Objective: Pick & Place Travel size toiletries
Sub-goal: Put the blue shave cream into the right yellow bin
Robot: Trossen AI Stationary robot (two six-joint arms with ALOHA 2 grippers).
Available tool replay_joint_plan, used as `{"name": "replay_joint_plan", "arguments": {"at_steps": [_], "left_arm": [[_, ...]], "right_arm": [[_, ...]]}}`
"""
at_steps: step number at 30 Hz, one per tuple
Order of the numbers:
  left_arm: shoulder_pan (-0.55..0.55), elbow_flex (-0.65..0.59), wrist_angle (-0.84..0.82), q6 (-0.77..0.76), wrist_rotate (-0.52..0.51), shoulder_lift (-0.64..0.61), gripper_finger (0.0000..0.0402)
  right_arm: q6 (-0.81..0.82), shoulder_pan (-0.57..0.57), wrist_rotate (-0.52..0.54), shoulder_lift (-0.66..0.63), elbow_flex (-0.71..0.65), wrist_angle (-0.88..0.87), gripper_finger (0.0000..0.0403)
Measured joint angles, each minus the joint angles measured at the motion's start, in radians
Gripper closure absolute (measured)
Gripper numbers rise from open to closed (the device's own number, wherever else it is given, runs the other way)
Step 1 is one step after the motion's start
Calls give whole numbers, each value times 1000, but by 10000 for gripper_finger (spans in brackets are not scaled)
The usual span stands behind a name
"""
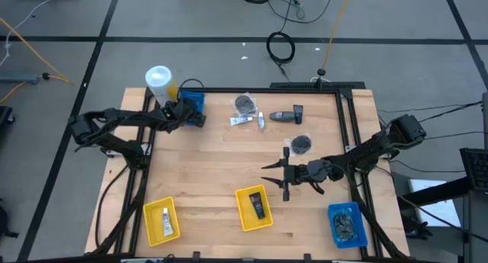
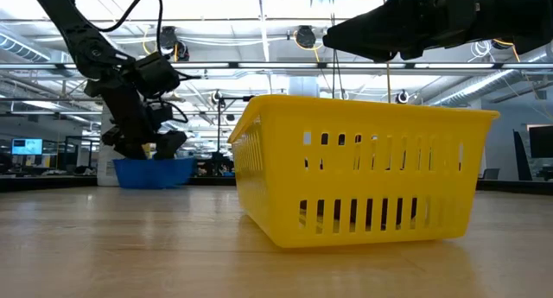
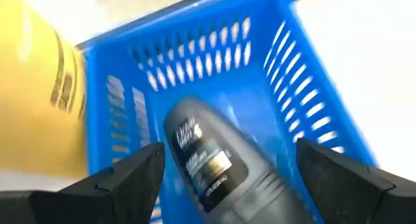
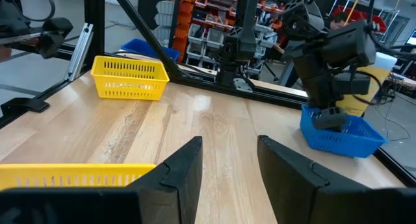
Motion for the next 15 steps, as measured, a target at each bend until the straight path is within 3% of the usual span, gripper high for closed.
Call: {"name": "replay_joint_plan", "arguments": {"at_steps": [7,11,15], "left_arm": [[0,62,-59,17,5,0,59],[-7,151,-244,26,16,-15,59],[-88,206,-371,29,-1,-70,64]], "right_arm": [[0,0,0,0,0,0,264],[0,0,0,0,0,-1,264],[0,0,4,0,0,-7,264]]}}
